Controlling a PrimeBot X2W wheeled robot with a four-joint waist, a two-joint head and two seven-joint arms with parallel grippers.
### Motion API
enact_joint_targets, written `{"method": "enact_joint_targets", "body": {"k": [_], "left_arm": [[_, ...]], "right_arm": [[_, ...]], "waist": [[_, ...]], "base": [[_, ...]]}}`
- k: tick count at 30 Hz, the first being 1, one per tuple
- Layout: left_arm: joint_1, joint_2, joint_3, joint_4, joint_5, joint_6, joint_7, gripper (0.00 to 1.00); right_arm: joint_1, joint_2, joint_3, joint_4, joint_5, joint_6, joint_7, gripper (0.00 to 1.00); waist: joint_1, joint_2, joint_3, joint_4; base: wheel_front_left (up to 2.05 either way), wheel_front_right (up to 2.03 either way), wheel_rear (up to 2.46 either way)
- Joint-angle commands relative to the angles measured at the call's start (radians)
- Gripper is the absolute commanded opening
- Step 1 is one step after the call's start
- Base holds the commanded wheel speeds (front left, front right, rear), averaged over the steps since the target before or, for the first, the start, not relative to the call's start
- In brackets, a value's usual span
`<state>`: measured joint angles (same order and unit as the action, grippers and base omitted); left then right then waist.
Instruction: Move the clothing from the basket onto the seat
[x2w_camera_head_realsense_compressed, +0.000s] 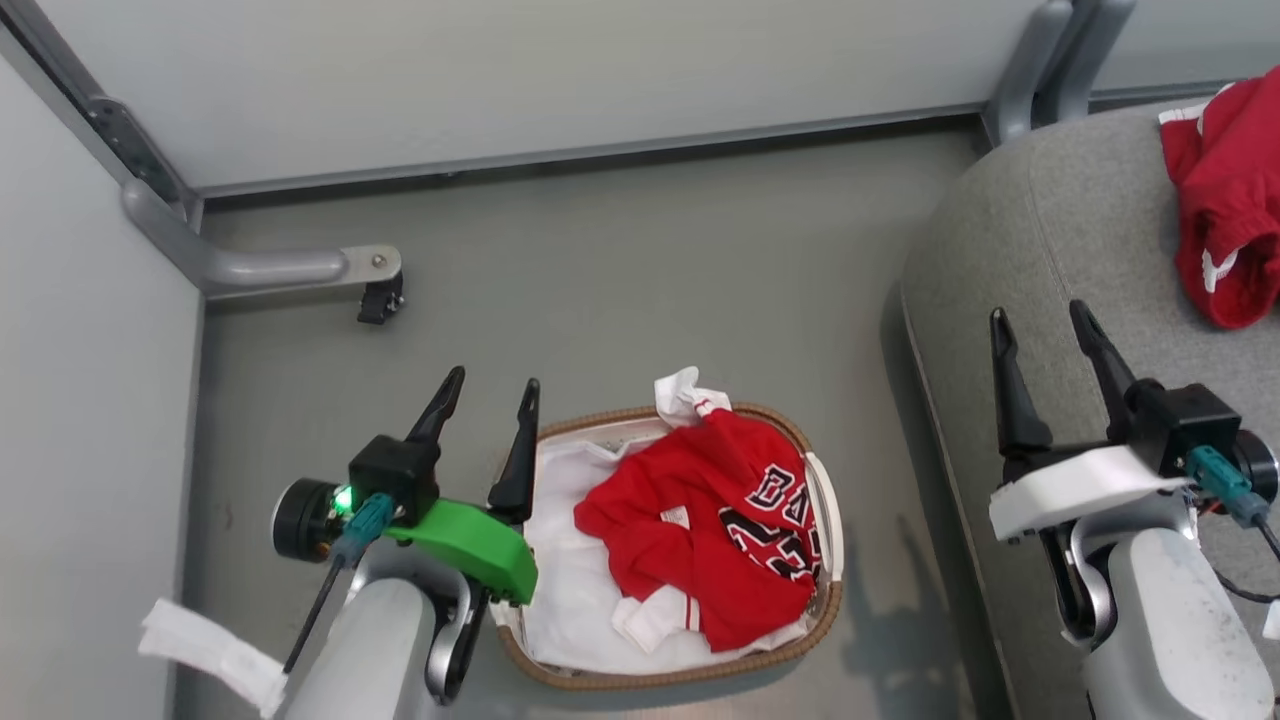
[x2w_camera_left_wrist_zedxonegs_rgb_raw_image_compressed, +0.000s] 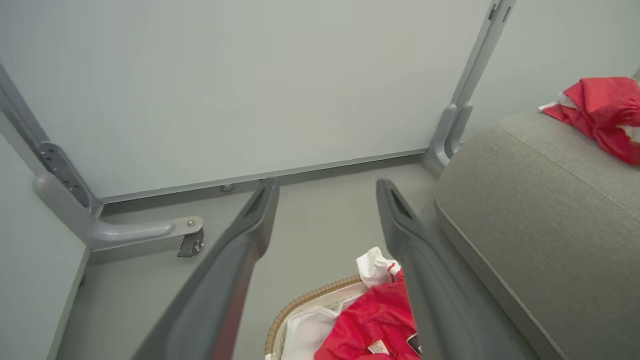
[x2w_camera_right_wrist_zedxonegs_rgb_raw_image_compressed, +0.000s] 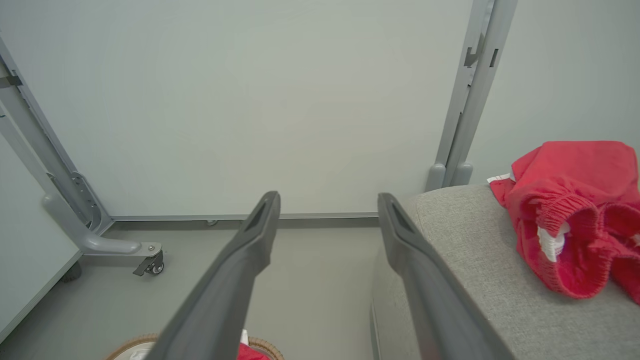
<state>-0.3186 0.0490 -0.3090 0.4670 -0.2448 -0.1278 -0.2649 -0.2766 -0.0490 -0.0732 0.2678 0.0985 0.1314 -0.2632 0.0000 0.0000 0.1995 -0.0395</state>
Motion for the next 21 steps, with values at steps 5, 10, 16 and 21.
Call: {"method": "enact_joint_targets", "body": {"k": [5, 10, 16, 21], "left_arm": [[-0.131, 0.014, -0.094, 0.125, 0.002, -0.003, 0.001, 1.0], [-0.23, 0.024, -0.221, 0.267, -0.013, -0.004, 0.001, 1.0], [-0.343, 0.033, -0.355, 0.431, -0.044, -0.004, 0.012, 1.0], [-0.414, 0.047, -0.479, 0.527, -0.082, -0.004, 0.049, 1.0]], "right_arm": [[-0.075, -0.003, -0.009, -0.039, 0.024, -0.001, -0.002, 1.0], [-0.118, -0.002, -0.005, -0.071, 0.047, -0.001, -0.002, 1.0], [-0.166, -0.002, 0.019, -0.114, 0.083, -0.001, -0.002, 1.0], [-0.199, -0.002, 0.045, -0.176, 0.114, -0.001, -0.002, 1.0]], "waist": [[0.0, 0.0, 0.192, -0.118], [0.0, 0.0, 0.281, -0.178], [0.0, 0.0, 0.395, -0.247], [0.0, 0.0, 0.486, -0.295]], "base": [[0.0, 0.0, 0.0], [0.0, 0.0, 0.0], [0.0, 0.0, 0.0], [0.0, 0.0, 0.0]]}}
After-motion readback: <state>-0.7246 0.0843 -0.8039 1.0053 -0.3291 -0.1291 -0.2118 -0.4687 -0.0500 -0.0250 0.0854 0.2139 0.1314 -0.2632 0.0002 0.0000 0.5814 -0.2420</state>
